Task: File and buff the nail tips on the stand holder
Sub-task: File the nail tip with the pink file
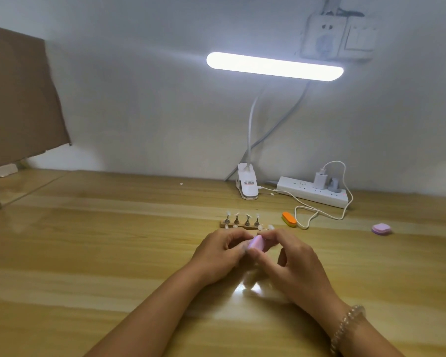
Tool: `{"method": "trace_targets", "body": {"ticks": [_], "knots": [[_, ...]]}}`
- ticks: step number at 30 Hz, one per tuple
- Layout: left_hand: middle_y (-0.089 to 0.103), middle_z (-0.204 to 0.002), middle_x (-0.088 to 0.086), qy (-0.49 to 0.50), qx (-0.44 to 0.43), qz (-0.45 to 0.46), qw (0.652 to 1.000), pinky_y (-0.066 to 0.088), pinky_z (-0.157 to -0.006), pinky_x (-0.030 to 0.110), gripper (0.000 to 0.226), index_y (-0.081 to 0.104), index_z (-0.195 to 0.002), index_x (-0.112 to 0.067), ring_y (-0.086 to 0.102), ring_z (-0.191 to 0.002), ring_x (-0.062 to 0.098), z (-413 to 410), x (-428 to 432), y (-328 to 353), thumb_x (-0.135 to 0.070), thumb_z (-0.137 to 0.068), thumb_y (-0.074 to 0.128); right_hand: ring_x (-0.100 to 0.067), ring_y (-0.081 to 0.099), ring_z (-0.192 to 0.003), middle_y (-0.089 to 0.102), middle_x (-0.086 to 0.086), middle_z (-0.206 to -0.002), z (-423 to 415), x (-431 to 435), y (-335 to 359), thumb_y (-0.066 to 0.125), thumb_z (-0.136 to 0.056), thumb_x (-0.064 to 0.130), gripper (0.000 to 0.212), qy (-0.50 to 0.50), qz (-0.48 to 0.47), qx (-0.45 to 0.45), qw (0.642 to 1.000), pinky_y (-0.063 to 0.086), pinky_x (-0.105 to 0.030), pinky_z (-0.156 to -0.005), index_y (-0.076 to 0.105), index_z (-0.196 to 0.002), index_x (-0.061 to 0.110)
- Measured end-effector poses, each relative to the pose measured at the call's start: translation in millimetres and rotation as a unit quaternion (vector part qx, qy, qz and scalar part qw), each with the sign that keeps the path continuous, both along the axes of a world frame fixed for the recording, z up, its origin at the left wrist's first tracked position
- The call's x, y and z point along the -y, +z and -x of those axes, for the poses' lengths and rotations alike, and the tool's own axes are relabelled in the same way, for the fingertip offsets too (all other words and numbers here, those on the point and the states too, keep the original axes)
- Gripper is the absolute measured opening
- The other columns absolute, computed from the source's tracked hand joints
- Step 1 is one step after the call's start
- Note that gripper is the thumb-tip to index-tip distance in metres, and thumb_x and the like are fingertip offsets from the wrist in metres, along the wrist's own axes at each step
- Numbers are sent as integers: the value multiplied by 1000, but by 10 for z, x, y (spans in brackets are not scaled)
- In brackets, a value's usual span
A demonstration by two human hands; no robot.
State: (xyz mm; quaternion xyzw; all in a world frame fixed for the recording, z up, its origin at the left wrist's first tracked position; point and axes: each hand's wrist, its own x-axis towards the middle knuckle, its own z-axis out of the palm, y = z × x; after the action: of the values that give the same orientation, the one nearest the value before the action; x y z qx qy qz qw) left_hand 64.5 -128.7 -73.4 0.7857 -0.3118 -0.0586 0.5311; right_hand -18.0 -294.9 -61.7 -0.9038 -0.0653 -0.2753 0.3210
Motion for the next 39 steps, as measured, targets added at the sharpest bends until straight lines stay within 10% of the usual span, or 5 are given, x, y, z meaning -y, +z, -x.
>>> {"method": "trace_targets", "body": {"ticks": [25, 39], "knots": [[74, -89, -16, -1, -1, 11, 1000, 50, -64, 28, 18, 71, -90, -41, 66, -75, 6, 12, 5, 13, -35, -94, 54, 5, 56, -68, 66, 18, -90, -32, 44, 28, 64, -81, 56, 33, -28, -34, -3, 999, 41, -18, -60, 68, -105, 34], [72, -81, 2, 17, -25, 11, 999, 57, -63, 53, 10, 76, -90, -34, 61, -70, 14, 26, -7, 13, -38, -87, 67, -5, 58, -61, 68, 21, -82, -39, 63, -6, 52, -78, 73, 42, -10, -35, -17, 999, 49, -28, -59, 68, -91, 36]]}}
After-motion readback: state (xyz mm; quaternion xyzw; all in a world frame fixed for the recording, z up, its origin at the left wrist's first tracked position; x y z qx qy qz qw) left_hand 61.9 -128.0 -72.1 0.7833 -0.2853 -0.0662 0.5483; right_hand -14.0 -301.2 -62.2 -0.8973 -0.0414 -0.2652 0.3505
